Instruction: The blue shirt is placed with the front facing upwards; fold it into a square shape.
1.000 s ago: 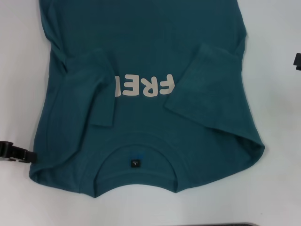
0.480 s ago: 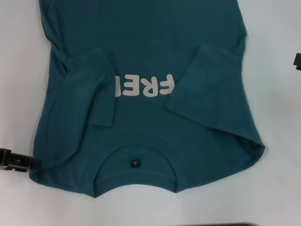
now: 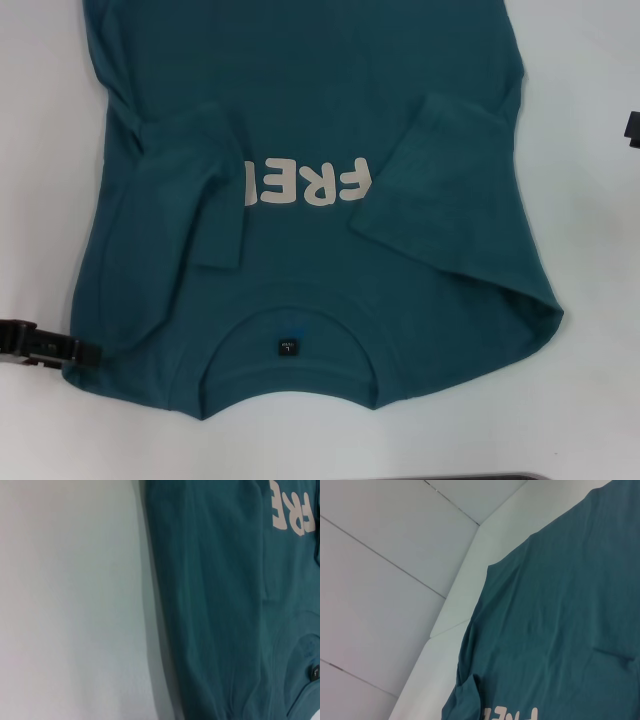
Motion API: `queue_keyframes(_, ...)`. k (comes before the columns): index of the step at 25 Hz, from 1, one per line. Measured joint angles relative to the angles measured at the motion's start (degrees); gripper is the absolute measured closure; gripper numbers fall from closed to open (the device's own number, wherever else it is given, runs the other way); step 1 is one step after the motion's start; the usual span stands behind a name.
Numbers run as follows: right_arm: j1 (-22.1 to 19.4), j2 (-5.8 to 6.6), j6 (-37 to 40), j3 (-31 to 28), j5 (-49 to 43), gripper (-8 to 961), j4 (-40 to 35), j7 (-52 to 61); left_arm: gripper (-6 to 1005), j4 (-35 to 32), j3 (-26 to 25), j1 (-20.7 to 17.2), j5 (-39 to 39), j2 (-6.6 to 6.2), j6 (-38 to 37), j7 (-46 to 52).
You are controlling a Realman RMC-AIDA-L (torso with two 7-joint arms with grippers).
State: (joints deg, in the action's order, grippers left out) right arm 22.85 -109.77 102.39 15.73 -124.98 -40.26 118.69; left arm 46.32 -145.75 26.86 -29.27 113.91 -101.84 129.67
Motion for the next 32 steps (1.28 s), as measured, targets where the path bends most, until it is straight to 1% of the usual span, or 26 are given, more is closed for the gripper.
queue_keyframes(10,0.24,0.0,0.06,-0.25,0.0,410,0.0,0.05,394,0.27,0.66,0.13,1.19,-0.07,1.15,0.41)
queue_keyframes(15,0.34,0.0,0.29,-0.7,0.0,410,0.0,0.05,623,0.15,0.72,0.14,1.46,-0.01,1.3,0.29)
queue_keyframes(20,0.44,0.0,0.28,-0.7,0.0,409,0.0,0.05,806,0.05,0.74,0.27,1.5,0.09,1.34,0.21)
queue_keyframes(26,0.54,0.0,0.17,-0.6,-0.01,410,0.0,0.05,967,0.01,0.82,0.6,1.5,0.23,1.17,0.16)
queue_keyframes(32,-0.16,0.21,0.29,-0.11,-0.87,411,0.0,0.0,967,0.16,0.81,0.51,1.49,-0.68,1.05,0.18)
